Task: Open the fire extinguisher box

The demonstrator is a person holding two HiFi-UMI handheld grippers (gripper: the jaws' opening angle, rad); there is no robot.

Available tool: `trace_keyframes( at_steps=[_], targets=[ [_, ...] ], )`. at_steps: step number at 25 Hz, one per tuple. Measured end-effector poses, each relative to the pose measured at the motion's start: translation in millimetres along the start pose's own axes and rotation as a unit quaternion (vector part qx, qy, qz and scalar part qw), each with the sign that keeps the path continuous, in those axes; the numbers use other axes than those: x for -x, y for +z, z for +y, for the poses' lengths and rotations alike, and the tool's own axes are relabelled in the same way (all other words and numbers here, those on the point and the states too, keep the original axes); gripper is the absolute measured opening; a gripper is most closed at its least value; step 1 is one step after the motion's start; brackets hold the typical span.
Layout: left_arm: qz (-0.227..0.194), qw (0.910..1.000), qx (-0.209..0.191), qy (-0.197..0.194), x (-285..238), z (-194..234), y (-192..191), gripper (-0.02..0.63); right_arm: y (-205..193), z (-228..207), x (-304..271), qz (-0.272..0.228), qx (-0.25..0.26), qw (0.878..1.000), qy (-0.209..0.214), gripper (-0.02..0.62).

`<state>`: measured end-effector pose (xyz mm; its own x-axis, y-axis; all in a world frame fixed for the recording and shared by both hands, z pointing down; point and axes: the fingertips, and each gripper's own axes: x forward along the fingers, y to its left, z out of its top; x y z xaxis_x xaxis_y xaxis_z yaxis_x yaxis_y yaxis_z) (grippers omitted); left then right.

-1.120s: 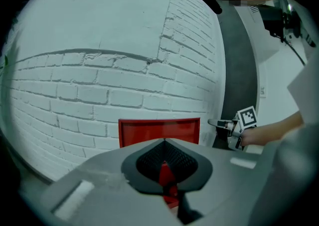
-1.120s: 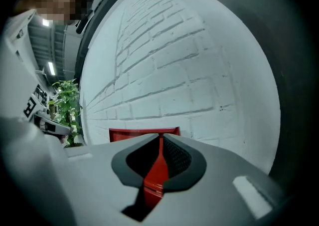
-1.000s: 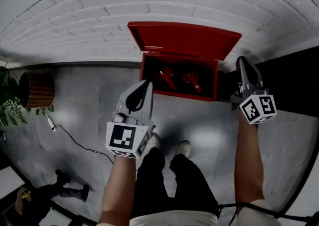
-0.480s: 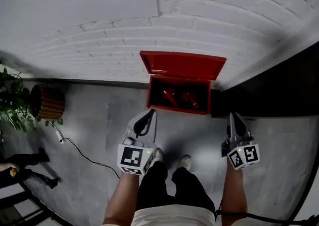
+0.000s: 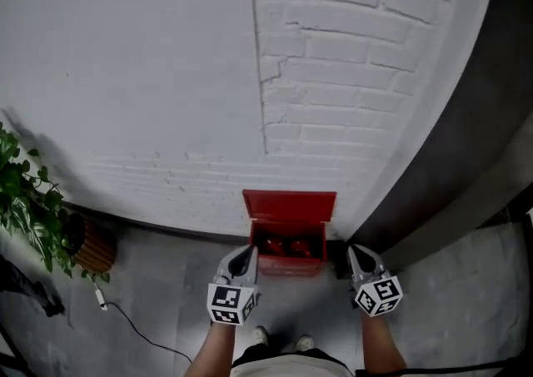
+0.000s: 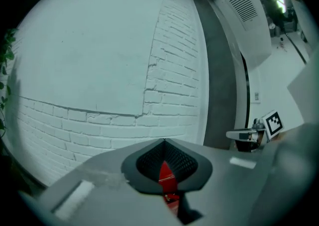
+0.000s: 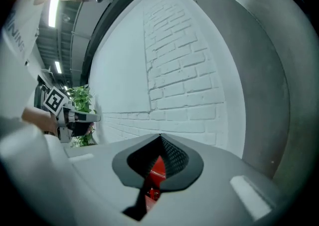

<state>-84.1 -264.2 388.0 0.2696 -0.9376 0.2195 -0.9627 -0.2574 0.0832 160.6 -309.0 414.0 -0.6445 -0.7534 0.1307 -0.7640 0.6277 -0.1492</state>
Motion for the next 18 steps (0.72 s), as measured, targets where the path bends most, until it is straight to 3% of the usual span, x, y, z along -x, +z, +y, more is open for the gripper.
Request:
trace_keyframes(
  at_steps=[18],
  targets=[
    [-0.037, 0.9985, -0.023, -0.034, 26.8, -36.9, 65.0, 0.006, 101.1, 46.8, 37.4, -0.037, 0.024, 0.999, 0.013, 0.006]
  ],
)
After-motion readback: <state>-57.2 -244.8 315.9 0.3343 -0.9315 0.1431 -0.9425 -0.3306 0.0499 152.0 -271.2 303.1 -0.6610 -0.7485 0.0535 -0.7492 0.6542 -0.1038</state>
